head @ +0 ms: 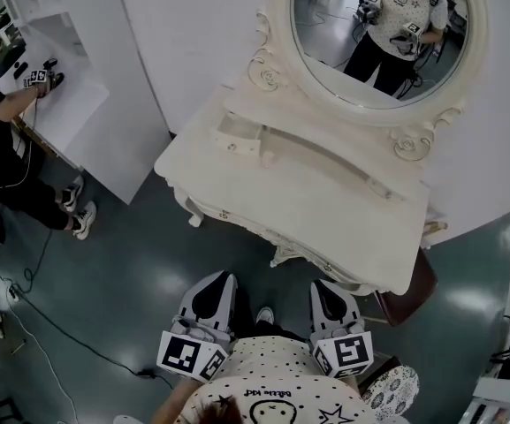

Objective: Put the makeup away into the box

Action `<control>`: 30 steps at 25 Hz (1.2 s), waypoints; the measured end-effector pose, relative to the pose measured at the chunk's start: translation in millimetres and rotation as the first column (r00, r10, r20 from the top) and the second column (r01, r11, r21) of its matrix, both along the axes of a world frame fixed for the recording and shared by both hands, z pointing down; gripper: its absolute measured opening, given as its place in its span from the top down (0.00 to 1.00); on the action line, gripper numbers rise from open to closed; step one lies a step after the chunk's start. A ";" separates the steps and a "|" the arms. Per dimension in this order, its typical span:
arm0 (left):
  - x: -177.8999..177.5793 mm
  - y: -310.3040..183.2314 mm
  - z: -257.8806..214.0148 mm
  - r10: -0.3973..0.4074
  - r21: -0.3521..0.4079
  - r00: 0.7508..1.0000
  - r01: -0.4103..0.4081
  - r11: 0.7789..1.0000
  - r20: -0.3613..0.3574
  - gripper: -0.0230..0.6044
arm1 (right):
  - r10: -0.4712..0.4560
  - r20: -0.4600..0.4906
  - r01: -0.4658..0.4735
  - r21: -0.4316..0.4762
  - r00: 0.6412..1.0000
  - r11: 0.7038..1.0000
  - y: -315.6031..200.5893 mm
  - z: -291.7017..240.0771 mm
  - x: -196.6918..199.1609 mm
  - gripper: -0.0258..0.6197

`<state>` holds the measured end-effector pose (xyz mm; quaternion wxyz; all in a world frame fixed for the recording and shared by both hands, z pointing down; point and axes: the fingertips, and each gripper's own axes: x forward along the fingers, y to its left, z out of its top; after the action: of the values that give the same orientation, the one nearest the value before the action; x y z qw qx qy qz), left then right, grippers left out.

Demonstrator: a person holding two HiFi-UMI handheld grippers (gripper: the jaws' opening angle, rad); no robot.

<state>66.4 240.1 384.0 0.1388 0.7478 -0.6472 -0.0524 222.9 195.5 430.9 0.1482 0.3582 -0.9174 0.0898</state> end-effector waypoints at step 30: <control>-154.6 -83.7 1.0 0.080 -0.032 0.997 -0.080 0.996 -0.012 0.97 | 0.066 -0.002 -0.066 -0.010 0.998 0.998 -77.2 -5.9 -157.0 0.95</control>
<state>-88.2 156.4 385.0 0.1563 0.7704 -0.6168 -0.0404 65.9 118.3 425.1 0.1476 0.3877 -0.9045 0.0992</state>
